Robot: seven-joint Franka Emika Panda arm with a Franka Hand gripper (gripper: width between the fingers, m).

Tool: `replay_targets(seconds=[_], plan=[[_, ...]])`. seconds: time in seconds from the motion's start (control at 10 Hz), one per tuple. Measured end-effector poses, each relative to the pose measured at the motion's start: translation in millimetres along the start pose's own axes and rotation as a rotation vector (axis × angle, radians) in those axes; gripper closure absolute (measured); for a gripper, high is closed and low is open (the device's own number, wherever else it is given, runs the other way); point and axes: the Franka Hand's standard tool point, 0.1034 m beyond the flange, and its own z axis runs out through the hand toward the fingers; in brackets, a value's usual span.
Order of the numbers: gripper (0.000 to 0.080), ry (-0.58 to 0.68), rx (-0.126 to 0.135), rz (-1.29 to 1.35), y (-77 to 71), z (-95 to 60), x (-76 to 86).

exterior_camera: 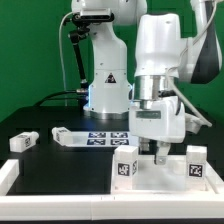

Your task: Assemble square table

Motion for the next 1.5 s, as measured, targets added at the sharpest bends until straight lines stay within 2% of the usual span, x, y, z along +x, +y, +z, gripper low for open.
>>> replay_targets(seconds=[0.1,0.3,0.5,0.7,0.8,0.9,1.1,1.2,1.5], plan=[[0.0151,-0.009,-0.009,-0.014,1.0,0.9,8.8],[0.0151,-0.012,-0.009,-0.029,1.1,1.5,2.4],[0.0150,-0.011,-0.010,-0.025,1.8,1.2,4.4],[0.0151,-0.025,-0.008,0.129,4.6,-0.7,24.1],[0.0151,-0.031,-0.003,0.180,5.0,0.9,28.9],[0.0151,-0.008,0.018,0.217,8.7,4.8,37.2],[0.0151,0.000,0.025,0.224,11.6,10.3,21.5],[0.0151,0.025,0.040,0.219,10.8,9.4,20.2],[0.0151,0.026,0.045,0.201,7.7,7.6,21.2]])
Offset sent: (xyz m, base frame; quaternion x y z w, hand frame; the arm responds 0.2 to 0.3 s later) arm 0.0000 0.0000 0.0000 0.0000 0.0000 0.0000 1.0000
